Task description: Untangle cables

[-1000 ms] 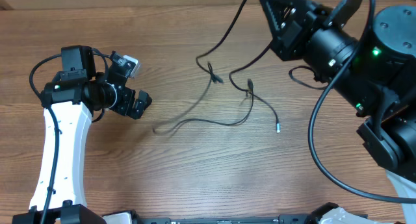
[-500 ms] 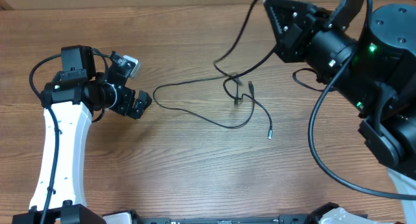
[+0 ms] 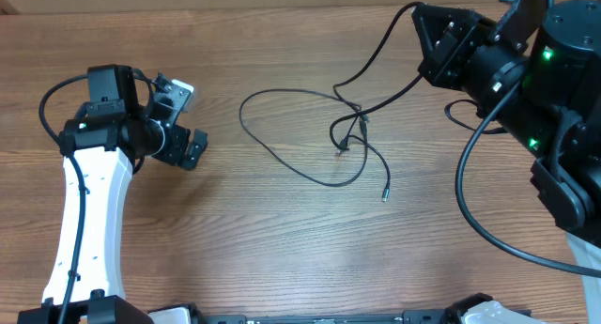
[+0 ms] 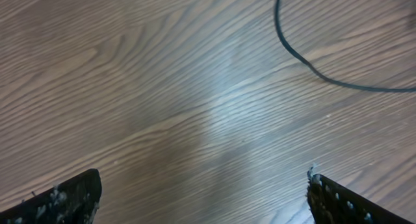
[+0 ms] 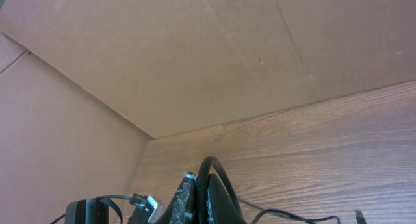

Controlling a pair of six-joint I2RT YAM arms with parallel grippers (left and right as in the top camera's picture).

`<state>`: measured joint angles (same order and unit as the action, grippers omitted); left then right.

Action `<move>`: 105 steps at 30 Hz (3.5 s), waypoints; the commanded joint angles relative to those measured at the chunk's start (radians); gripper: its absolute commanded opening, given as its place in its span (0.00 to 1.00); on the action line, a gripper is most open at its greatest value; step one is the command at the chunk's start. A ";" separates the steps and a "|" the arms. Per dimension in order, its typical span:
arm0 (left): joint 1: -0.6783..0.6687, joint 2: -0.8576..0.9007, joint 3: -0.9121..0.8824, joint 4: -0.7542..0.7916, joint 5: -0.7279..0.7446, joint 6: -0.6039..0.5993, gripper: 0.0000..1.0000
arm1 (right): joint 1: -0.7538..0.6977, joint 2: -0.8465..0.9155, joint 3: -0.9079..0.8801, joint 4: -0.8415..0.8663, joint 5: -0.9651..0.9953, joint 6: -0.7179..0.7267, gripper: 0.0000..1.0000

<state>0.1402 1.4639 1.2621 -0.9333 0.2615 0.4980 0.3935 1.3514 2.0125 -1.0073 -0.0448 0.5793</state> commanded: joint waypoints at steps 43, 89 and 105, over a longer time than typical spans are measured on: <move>-0.264 0.343 0.009 0.692 0.441 0.280 0.90 | -0.004 0.001 0.024 -0.019 -0.070 -0.011 0.04; -0.220 0.380 0.009 0.308 0.184 -0.140 0.04 | -0.591 0.089 0.024 0.355 0.432 -0.127 0.04; -0.258 0.380 0.008 0.185 0.176 -0.139 0.04 | -0.799 0.245 0.024 1.008 0.433 -0.251 0.04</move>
<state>-0.1104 1.8343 1.2640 -0.7414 0.4252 0.3679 -0.3878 1.6085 2.0129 -0.0750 0.3901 0.3943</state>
